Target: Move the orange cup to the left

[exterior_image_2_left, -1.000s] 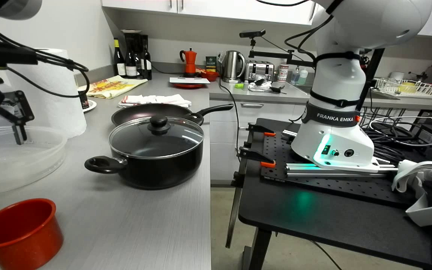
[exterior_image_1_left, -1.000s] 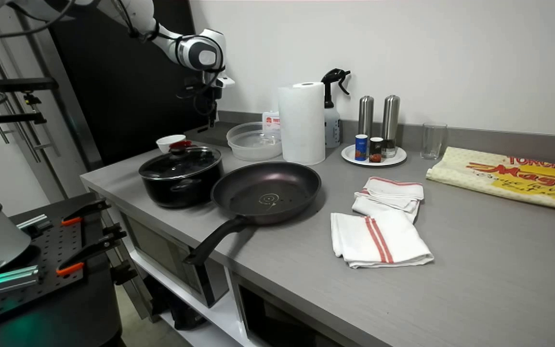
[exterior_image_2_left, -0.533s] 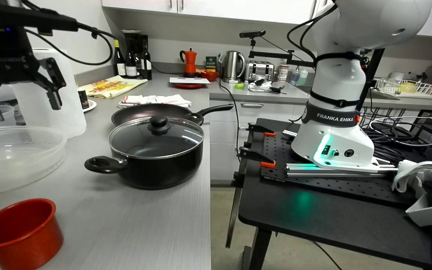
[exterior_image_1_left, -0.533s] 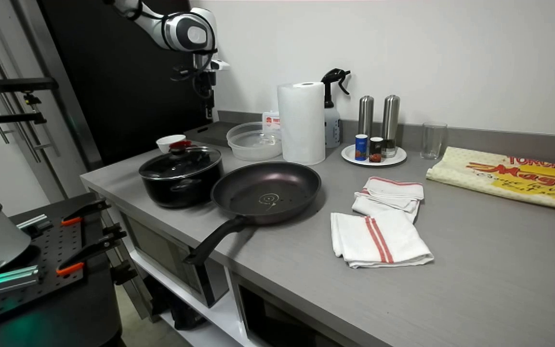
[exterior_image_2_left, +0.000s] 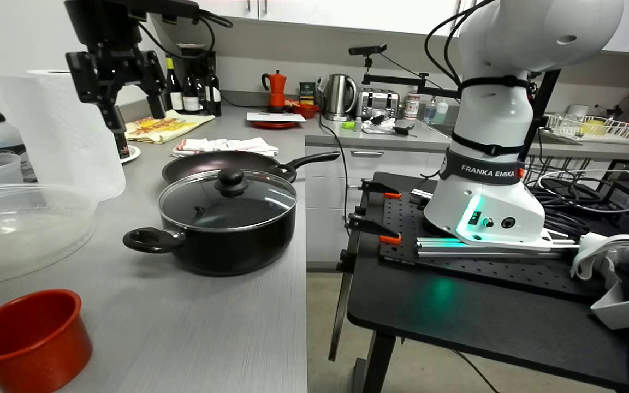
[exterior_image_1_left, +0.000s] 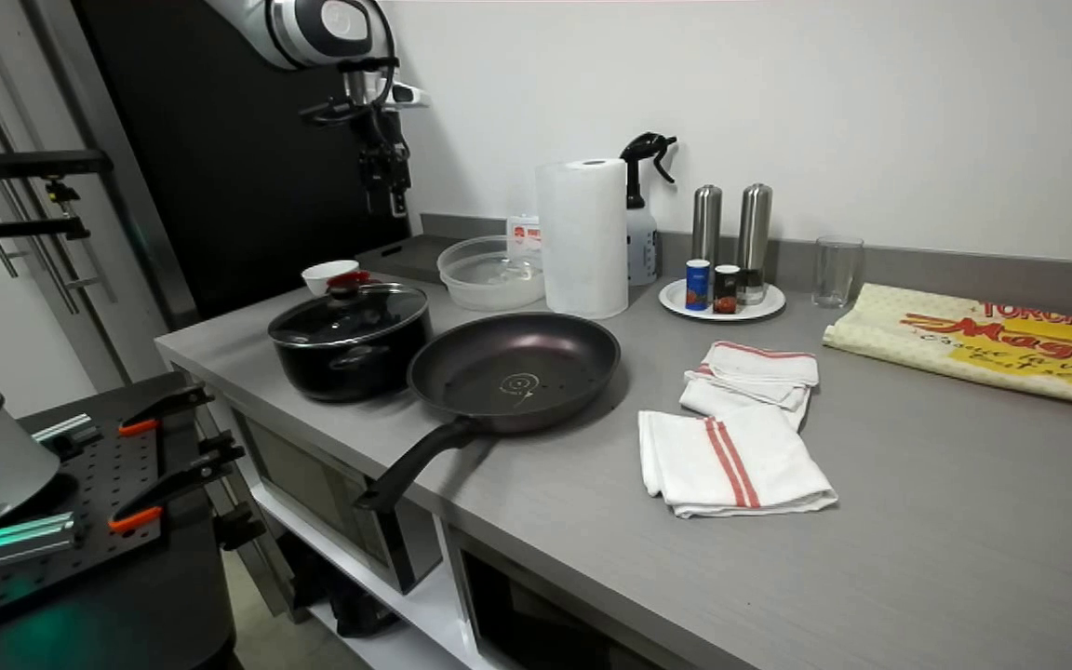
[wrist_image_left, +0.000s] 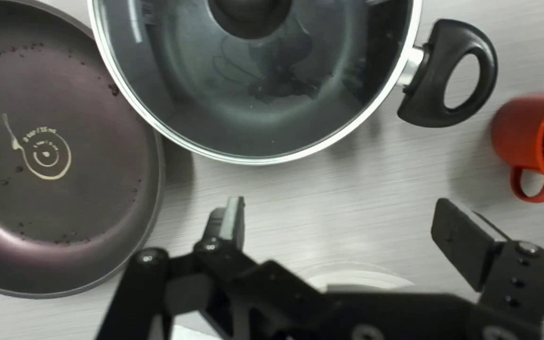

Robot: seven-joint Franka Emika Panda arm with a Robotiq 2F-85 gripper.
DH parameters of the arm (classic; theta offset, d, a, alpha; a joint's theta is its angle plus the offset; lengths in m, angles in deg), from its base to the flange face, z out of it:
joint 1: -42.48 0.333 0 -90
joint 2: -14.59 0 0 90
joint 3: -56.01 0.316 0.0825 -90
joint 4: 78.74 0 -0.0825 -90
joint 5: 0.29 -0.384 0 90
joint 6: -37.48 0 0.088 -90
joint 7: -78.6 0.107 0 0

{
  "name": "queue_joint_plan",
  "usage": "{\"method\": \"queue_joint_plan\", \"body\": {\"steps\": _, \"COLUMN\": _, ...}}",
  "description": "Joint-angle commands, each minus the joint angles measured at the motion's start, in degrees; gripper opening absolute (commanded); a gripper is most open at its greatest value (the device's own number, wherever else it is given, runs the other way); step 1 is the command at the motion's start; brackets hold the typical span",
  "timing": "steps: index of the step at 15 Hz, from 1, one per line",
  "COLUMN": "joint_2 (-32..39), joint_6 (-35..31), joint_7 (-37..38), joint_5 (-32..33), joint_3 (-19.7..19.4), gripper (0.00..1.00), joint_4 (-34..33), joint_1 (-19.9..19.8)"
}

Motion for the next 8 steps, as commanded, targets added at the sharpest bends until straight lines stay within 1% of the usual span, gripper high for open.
{"method": "queue_joint_plan", "body": {"steps": 1, "joint_2": -10.0, "joint_6": -7.6, "joint_7": -5.8, "joint_5": 1.8, "joint_3": 0.6, "gripper": 1.00, "joint_4": 14.3, "joint_1": -3.6}}
{"method": "queue_joint_plan", "body": {"steps": 3, "joint_2": -13.3, "joint_6": -12.5, "joint_7": -7.7, "joint_5": 2.6, "joint_3": 0.2, "gripper": 1.00, "joint_4": 20.7, "joint_1": -5.5}}
{"method": "queue_joint_plan", "body": {"steps": 4, "joint_2": -7.8, "joint_6": -7.2, "joint_7": -5.4, "joint_5": 1.4, "joint_3": 1.1, "gripper": 1.00, "joint_4": 12.4, "joint_1": -5.0}}
{"method": "queue_joint_plan", "body": {"steps": 6, "joint_2": -10.6, "joint_6": -10.4, "joint_7": -7.0, "joint_5": 1.5, "joint_3": 0.9, "gripper": 1.00, "joint_4": 17.4, "joint_1": -6.3}}
{"method": "queue_joint_plan", "body": {"steps": 8, "joint_2": -11.8, "joint_6": -11.1, "joint_7": -7.4, "joint_5": 1.5, "joint_3": 1.0, "gripper": 1.00, "joint_4": 19.1, "joint_1": -6.5}}
